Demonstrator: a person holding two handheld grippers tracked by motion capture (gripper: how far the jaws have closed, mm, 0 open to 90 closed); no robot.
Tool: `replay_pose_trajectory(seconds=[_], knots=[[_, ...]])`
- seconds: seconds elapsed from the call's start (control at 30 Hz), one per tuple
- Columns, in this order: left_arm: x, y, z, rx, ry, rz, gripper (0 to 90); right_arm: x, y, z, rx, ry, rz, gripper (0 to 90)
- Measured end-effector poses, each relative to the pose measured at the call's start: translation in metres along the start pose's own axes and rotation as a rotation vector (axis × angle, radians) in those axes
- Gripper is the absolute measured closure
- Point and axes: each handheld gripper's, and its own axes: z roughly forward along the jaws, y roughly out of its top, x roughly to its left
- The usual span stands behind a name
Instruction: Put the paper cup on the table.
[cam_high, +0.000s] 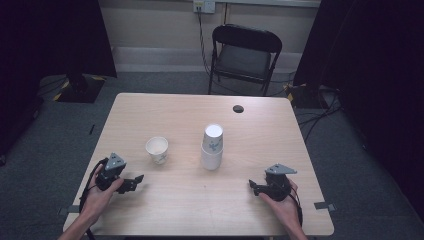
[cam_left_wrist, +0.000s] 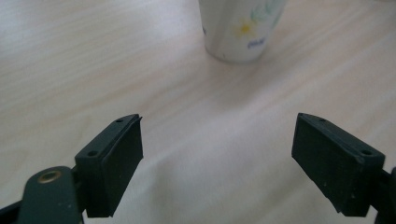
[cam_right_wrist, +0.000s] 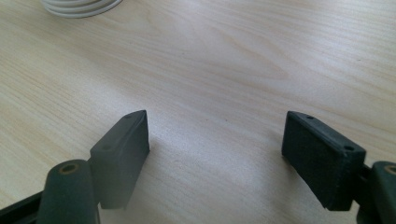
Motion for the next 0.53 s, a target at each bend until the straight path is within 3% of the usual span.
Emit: replay_pose_trajectory(seconds=[0.1, 0.2, 0.27, 0.33, 0.4, 0.53], knots=[[-0.003, -0.011, -0.001, 0.032, -0.008, 0.011, 15.9, 0.0, 0.0, 0.0, 0.0, 0.0, 0.0, 22.8], [0.003, -0.019, -0.002, 0.043, 0.014, 0.007, 15.8, 0.0, 0.0, 0.0, 0.0, 0.0, 0.0, 22.8], [0.009, -0.021, 0.0, 0.048, 0.033, -0.011, 16.0, 0.0, 0.0, 0.0, 0.0, 0.0, 0.0, 22.8], [0.015, -0.024, 0.001, 0.041, 0.002, -0.049, 14.4, 0.0, 0.0, 0.0, 0.0, 0.0, 0.0, 22.8], [0.02, -0.028, 0.003, 0.026, 0.013, -0.078, 7.1, 0.0, 0.0, 0.0, 0.0, 0.0, 0.0, 22.8], [0.022, -0.03, 0.004, 0.021, 0.019, -0.079, 1.2, 0.0, 0.0, 0.0, 0.0, 0.0, 0.0, 22.8]])
